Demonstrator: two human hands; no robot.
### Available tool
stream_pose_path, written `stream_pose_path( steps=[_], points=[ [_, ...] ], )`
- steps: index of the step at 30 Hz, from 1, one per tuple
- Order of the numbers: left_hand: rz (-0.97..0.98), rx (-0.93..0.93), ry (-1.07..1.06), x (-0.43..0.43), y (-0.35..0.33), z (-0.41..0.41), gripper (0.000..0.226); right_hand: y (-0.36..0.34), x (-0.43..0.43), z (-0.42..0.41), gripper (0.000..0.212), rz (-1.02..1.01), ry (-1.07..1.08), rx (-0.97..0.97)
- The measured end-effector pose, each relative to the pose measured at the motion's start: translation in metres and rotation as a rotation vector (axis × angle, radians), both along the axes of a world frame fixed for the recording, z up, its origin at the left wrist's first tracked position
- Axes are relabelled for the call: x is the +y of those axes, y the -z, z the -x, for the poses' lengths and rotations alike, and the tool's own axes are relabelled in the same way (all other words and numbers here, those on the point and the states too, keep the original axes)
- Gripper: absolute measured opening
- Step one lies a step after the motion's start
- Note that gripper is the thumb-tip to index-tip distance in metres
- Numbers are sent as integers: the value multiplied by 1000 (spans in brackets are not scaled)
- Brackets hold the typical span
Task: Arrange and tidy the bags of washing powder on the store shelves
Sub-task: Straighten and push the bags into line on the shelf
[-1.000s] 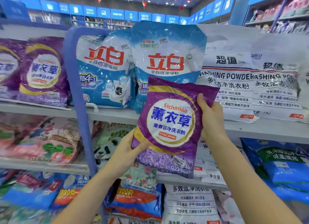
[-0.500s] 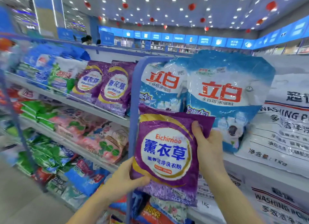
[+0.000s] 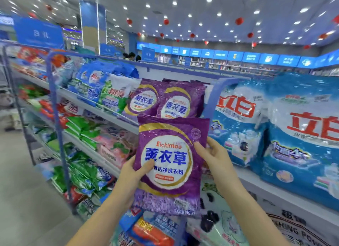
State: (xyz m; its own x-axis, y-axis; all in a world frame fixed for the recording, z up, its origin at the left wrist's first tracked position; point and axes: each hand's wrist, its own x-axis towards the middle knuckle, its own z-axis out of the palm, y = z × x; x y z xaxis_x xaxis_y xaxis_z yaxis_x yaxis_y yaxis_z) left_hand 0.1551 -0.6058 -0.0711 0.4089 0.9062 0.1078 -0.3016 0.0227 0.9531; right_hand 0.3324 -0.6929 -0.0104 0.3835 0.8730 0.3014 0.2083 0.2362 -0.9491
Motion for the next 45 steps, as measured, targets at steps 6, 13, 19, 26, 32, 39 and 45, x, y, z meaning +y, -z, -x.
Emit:
stream_pose_path(
  steps=[6, 13, 19, 26, 32, 39, 45],
  points=[
    [-27, -44, 3, 119, -18, 31, 41, 33, 94, 48, 73, 118, 14, -33],
    [103, -80, 211, 244, -48, 44, 53, 19, 190, 101, 99, -28, 311, -114],
    [-146, -5, 277, 305, -75, 23, 23, 4, 248, 93, 82, -46, 464, -150],
    [-537, 218, 81, 339, -75, -11, 19, 2, 302, 71, 57, -49, 602, -201],
    [-538, 195, 20, 357, -68, -33, 21, 14, 328, 65, 67, -36, 788, -397],
    [-580, 128, 107, 383, -64, -57, 15, 13, 350, 55, 63, -41, 944, -416],
    [-612, 116, 193, 383, -57, -47, 19, 16, 344, 64, 65, 25, 923, -412]
  ],
)
